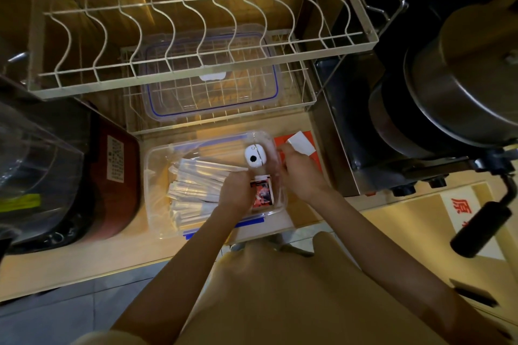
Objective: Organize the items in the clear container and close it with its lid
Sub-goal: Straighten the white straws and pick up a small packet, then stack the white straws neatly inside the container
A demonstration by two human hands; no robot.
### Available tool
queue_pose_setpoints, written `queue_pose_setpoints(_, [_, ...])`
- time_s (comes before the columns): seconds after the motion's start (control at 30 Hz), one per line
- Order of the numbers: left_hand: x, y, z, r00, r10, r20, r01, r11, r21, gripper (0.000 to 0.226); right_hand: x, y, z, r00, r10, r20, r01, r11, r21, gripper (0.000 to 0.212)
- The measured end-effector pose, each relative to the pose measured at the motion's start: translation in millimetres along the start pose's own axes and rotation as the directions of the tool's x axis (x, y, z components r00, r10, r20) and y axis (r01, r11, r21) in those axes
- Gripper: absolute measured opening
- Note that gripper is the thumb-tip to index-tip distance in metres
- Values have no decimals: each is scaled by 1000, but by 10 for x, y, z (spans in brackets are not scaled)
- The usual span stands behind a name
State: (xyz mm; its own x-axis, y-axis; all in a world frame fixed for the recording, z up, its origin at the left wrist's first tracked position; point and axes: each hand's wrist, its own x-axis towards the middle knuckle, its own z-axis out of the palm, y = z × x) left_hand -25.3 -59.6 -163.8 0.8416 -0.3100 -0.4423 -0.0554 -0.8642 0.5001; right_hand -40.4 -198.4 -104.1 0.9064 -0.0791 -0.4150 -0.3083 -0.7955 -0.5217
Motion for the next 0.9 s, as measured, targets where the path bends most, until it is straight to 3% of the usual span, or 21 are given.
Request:
queue_pose_setpoints(0.1, [30,18,-57,999,3,48,-11,986,169,23,3,8,18,1000,0,-1,0,999,-32,19])
queue_pose_setpoints(0.23, [32,-13,-144,995,77,59,-85,985,153,36,-53,-41,12,998,-30,-58,18,981,-195,26])
queue_pose_setpoints(0.33, [21,-165,-220,984,177,28,-179,963,200,50,-115,-95,22,982,-164,-90,134,952,-275,33])
queue_pose_setpoints(0.43, [26,-355,-268,988,132,80,-150,945,292,60,-59,-167,181,957,-265,114,288,900,-327,32])
queue_pose_setpoints(0.53, [27,-496,-265,981,76,177,-138,920,367,62,14,-213,432,931,-218,294,326,858,-397,26])
queue_pose_setpoints(0.73, [-45,-575,-250,984,46,170,-110,915,389,62,127,-180,587,909,-162,384,377,714,-590,28])
queue_pose_setpoints(0.9, [-129,-556,-230,995,-6,96,-28,935,354,60,140,-185,503,882,-151,446,428,651,-627,28])
